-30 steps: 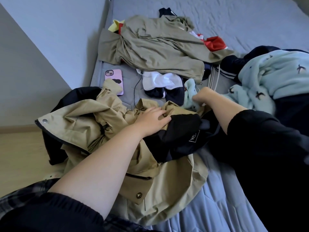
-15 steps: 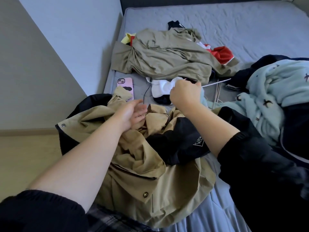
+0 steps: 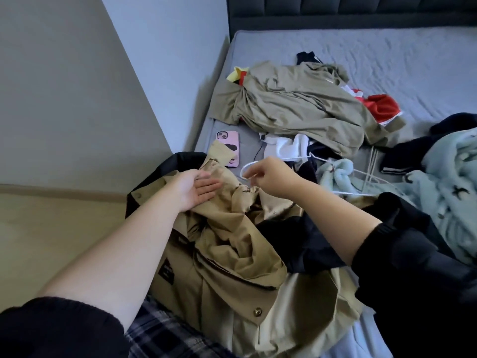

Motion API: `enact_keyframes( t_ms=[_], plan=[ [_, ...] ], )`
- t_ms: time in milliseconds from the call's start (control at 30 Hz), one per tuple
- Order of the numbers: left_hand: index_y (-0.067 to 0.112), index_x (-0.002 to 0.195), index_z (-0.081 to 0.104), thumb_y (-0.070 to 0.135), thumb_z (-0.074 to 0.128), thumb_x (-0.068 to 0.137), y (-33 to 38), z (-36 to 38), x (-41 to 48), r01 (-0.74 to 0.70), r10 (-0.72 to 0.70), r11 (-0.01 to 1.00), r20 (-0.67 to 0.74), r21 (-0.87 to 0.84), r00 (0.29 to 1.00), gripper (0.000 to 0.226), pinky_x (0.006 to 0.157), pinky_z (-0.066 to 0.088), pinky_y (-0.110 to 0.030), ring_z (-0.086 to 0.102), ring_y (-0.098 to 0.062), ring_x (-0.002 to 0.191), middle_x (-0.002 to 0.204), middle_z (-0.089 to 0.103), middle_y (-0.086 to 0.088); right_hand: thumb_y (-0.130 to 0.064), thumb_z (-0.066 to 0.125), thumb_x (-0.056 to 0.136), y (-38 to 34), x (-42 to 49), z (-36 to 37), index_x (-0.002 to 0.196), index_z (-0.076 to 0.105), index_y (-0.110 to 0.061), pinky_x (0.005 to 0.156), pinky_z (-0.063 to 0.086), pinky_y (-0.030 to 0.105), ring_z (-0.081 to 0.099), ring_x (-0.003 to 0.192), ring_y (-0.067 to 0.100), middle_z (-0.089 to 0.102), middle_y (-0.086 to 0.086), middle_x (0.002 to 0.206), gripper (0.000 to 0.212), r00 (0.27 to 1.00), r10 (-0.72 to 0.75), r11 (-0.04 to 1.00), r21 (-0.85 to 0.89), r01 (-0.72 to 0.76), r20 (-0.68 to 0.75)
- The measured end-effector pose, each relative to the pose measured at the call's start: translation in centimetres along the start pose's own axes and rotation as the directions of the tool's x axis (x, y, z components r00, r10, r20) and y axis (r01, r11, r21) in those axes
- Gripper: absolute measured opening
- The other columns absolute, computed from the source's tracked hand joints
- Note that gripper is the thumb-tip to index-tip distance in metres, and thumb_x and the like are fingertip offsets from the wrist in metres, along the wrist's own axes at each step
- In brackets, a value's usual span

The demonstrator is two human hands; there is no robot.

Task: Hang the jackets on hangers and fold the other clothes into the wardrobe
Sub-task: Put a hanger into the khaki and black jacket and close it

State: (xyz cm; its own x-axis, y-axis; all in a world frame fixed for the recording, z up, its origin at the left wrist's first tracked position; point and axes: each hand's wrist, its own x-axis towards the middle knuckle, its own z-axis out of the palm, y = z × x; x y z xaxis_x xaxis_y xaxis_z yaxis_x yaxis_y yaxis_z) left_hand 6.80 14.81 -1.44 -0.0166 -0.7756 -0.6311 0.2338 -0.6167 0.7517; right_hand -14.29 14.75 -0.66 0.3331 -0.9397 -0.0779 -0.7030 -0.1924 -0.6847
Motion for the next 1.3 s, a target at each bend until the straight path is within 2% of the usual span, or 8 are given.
enact_keyframes(
  t_ms=[133,367,500,700,833,1033,1167,1300],
  plan=[
    [0.002,0.133,0.047,0.016,0.041,0.101,-0.6,1.3,0.0,-0.004,0.002,0.989,0.014,0.145,1.0,0.035,0.086,0.049,-0.032,0.061,-0.023,0.098,0.109,0.063,-0.013,-0.023,0.055,0.09,4.3,-0.5,0.2,0.086,0.065,-0.01,0.071,0.043,0.03,0.061,0.09,0.027,0.065,0.007,0.092,0.017,0.968,0.225,0.901,-0.355,-0.25,-0.111],
    [0.004,0.126,0.052,0.016,0.042,0.101,-1.1,5.1,-0.1,-0.036,0.019,0.933,0.052,0.358,0.998,0.029,0.1,0.043,-0.035,0.056,-0.02,0.106,0.12,0.061,-0.01,-0.031,0.036,0.099,7.5,-2.5,-0.1,0.074,0.057,-0.006,0.067,0.039,0.032,0.059,0.086,0.032,0.06,0.009,0.081,0.041,0.91,0.345,0.862,-0.305,-0.404,-0.229],
    [0.012,0.097,0.055,0.02,0.041,0.101,-1.5,7.5,-0.2,-0.011,-0.013,0.922,0.06,0.386,0.998,0.017,0.07,0.046,-0.024,0.058,-0.014,0.075,0.086,0.069,-0.005,-0.032,0.038,0.099,6.2,-2.5,0.1,0.055,0.038,-0.014,0.063,0.032,0.031,0.052,0.073,0.029,0.049,0.005,0.068,0.048,0.922,0.286,0.882,-0.306,-0.36,-0.261],
    [0.012,0.094,0.055,0.014,0.039,0.1,-0.2,8.0,-0.4,-0.035,0.056,0.912,-0.041,0.409,0.998,0.017,0.036,0.029,-0.013,0.039,-0.006,0.034,0.057,0.048,-0.002,-0.032,0.038,0.101,2.2,-2.0,0.3,0.051,0.033,-0.015,0.049,0.02,0.033,0.042,0.06,0.027,0.039,0.0,0.054,0.053,0.943,0.134,0.921,-0.314,-0.231,-0.303],
    [0.014,0.08,0.052,0.013,0.035,0.1,2.0,5.9,-0.7,-0.036,0.095,0.89,-0.109,0.455,0.989,0.027,0.029,0.021,-0.008,0.027,-0.004,0.019,0.027,0.035,0.006,-0.034,0.037,0.1,-0.3,-1.3,1.3,0.051,0.035,-0.015,0.052,0.021,0.032,0.045,0.062,0.028,0.038,-0.002,0.054,0.052,0.956,0.024,0.936,-0.329,-0.124,-0.292],
    [0.012,0.078,0.059,0.009,0.045,0.093,3.4,1.4,-0.9,-0.081,0.198,0.881,-0.208,0.466,0.958,0.021,0.032,0.021,-0.007,0.025,-0.008,0.02,0.033,0.038,0.0,-0.028,0.032,0.104,-3.0,-0.6,2.4,0.079,0.055,-0.013,0.056,0.037,0.032,0.059,0.074,0.032,0.058,0.009,0.076,0.037,0.962,-0.125,0.838,-0.544,-0.029,-0.245],
    [0.013,0.072,0.056,0.009,0.043,0.094,4.2,-2.2,-0.5,-0.1,0.237,0.9,-0.285,0.425,0.929,0.025,0.033,0.017,-0.006,0.018,-0.008,0.02,0.032,0.03,-0.001,-0.027,0.034,0.093,-3.0,0.2,2.2,0.072,0.057,-0.009,0.057,0.036,0.034,0.058,0.073,0.034,0.059,0.013,0.073,0.036,0.866,-0.204,0.847,-0.525,-0.077,-0.457],
    [0.011,0.073,0.049,0.007,0.03,0.098,4.4,-5.3,-1.1,-0.179,0.304,0.904,-0.288,0.388,0.908,0.032,0.032,0.01,-0.007,0.014,-0.004,0.02,0.028,0.021,0.006,-0.025,0.043,0.093,-1.4,1.5,1.2,0.127,0.044,-0.01,0.098,0.035,0.043,0.041,0.125,0.033,0.047,0.013,0.133,0.037,0.928,0.258,0.761,-0.534,-0.367,-0.27]
  ],
)
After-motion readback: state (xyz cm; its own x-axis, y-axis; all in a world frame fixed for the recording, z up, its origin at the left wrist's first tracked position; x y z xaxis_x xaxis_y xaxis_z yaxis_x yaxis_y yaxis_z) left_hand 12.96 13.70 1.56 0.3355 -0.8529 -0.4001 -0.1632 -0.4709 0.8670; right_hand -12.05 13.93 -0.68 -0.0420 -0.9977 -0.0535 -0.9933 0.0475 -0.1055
